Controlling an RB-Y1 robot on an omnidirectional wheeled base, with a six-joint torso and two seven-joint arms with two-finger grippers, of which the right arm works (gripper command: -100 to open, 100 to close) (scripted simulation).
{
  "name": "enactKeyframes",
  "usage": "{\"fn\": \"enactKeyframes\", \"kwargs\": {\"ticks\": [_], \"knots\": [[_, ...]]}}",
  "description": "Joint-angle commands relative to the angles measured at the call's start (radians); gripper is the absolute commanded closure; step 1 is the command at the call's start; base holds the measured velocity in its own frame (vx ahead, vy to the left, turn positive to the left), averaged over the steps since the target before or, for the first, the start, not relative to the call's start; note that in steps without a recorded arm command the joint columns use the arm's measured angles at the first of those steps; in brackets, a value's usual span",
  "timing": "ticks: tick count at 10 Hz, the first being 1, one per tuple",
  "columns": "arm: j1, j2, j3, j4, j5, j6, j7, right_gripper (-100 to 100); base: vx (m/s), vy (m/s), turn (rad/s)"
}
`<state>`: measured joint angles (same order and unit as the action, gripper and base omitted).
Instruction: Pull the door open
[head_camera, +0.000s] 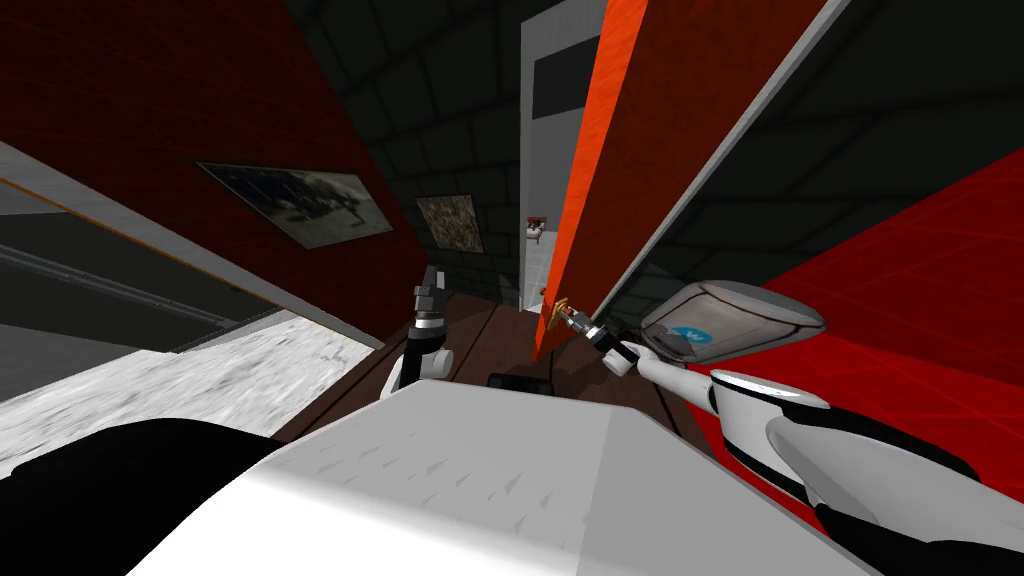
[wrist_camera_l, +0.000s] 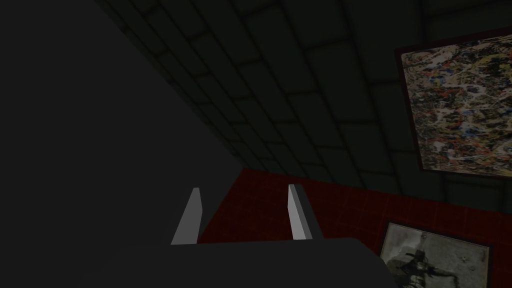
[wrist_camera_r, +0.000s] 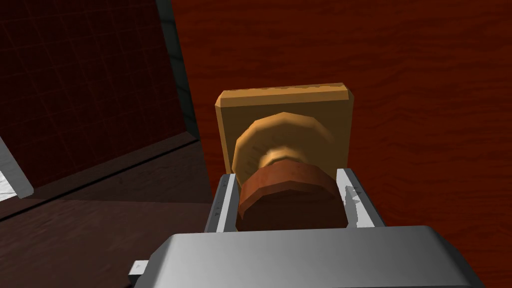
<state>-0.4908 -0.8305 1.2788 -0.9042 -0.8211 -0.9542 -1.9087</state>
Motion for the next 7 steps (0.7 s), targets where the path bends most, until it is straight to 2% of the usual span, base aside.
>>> {"fn": "enactKeyframes", "kwargs": {"ticks": [1,2,4,7], "knots": [[0.000,0.000,0.000,0.000,0.000,0.000,0.000,100,-0.042,-0.071,0.025],[-0.010,0.022,0.001,0.012,0.008,0.009,-0.002,100,-0.081,-0.109,0.063],[-0.019,0.038,-0.002,0.021,0.013,0.018,-0.003,100,-0.123,-0.139,0.068],[-0.042,0.081,-0.007,0.044,0.026,0.040,-0.005,100,-0.132,-0.171,0.071]]}}
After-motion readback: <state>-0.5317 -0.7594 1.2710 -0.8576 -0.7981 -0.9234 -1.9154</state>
